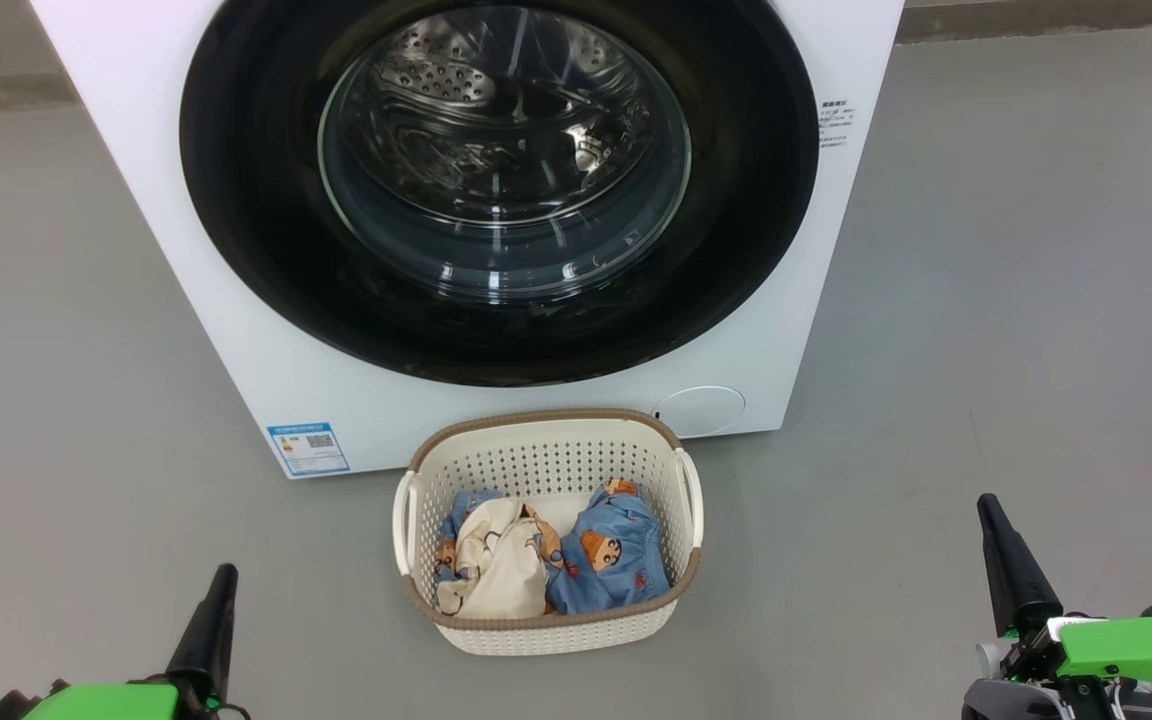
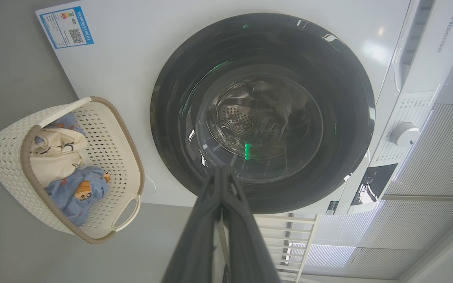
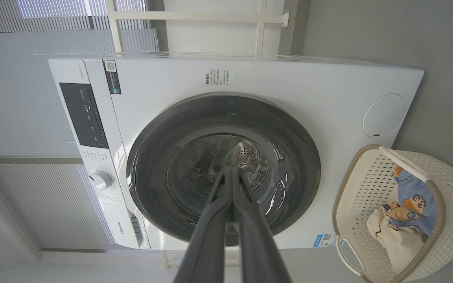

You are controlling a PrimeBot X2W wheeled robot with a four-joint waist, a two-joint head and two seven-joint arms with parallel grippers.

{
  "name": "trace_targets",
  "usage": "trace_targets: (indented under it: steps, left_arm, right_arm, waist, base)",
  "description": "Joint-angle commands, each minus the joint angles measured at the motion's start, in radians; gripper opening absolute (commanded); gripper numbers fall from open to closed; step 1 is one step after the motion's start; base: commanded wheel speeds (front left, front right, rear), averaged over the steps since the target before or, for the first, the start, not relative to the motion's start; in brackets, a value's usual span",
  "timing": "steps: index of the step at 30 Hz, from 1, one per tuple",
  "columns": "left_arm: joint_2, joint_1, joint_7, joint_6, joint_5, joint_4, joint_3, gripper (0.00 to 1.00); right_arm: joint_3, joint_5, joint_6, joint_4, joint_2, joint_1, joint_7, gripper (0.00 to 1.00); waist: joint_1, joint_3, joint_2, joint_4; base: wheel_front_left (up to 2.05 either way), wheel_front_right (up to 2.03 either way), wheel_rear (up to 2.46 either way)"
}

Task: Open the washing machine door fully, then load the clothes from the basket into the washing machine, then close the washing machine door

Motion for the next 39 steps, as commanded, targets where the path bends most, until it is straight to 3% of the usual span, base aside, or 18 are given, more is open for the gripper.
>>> trace_targets:
  steps: [1,8,9,17,22,39]
  left_arm:
    - [0.013,-0.041,0.006,-0.003,-0.009,-0.029,0.034,0.00]
    - [0.013,-0.041,0.006,-0.003,-0.009,-0.029,0.034,0.00]
    - [0.000,0.000,0.000,0.000,0.000,0.000,0.000,1.00]
    - [0.003,-0.001,-0.005,0.000,0.003,-0.001,0.001,1.00]
    - [0.009,-0.004,-0.012,0.000,0.013,-0.014,0.000,1.00]
    - [0.061,-0.016,-0.075,0.000,0.078,-0.048,-0.039,1.00]
  right_arm:
    - [0.024,0.004,0.002,-0.031,-0.011,-0.010,0.007,0.00]
    - [0.024,0.004,0.002,-0.031,-0.011,-0.010,0.007,0.00]
    - [0.000,0.000,0.000,0.000,0.000,0.000,0.000,1.00]
    - [0.022,-0.013,0.000,0.012,0.002,-0.013,-0.018,1.00]
    - [0.041,-0.034,0.000,0.014,0.001,-0.027,-0.034,1.00]
    - [0.083,-0.153,0.000,0.012,0.000,-0.063,-0.081,1.00]
  waist:
    - [0.0000,0.000,0.0000,0.000]
    - [0.0000,0.000,0.0000,0.000]
    - [0.0000,0.000,0.0000,0.000]
    - [0.0022,-0.002,0.0000,0.000]
    - [0.0002,0.000,0.0000,-0.001]
    - [0.0001,0.004,0.0000,-0.003]
  base:
    - [0.00,0.00,0.00]
    - [0.00,0.00,0.00]
    - [0.00,0.00,0.00]
    - [0.00,0.00,0.00]
    - [0.00,0.00,0.00]
    - [0.00,0.00,0.00]
